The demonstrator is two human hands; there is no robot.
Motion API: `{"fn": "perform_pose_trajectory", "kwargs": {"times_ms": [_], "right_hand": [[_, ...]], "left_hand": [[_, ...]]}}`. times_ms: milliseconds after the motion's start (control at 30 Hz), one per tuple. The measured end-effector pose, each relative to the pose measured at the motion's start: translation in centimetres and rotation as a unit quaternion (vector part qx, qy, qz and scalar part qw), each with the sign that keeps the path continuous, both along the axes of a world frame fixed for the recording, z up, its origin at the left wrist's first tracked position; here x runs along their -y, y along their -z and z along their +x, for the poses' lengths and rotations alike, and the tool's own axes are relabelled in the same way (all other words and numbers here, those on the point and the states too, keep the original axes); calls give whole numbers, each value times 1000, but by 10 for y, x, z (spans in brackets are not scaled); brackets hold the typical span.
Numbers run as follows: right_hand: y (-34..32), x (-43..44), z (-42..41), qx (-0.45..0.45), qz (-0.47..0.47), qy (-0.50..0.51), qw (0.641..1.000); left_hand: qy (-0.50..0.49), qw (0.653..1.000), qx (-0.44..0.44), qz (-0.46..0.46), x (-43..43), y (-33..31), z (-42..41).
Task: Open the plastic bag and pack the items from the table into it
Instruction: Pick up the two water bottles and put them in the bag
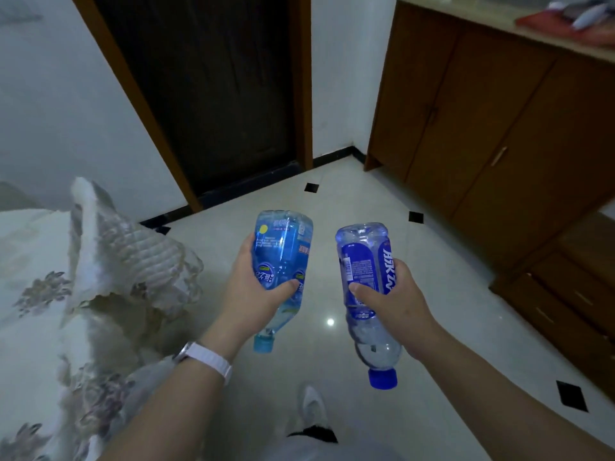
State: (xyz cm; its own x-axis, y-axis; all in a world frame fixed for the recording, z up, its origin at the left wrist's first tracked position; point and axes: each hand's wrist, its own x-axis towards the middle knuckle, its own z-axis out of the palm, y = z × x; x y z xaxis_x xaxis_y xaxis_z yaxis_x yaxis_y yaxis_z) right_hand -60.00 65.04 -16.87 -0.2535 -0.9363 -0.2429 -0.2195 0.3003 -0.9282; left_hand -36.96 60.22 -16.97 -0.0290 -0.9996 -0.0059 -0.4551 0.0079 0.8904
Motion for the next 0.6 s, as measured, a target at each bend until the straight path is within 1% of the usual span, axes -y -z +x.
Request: {"fn": "perform_pose_trajectory", "kwargs": {"times_ms": [133, 267, 467, 600], "right_hand": [[-13, 76, 4, -19, -9, -15, 1000], [-20, 135, 3, -19, -30, -5, 999], [-22, 209, -6, -35, -15, -15, 999], [-7, 270, -13, -36, -6, -26, 999]], "left_hand": [[-2, 1000, 26, 6, 67, 3, 8], [11, 1000, 19, -1, 128, -2, 5], [12, 999, 44, -7, 198, -5, 1], [-16, 999, 48, 12, 249, 3, 3]]}}
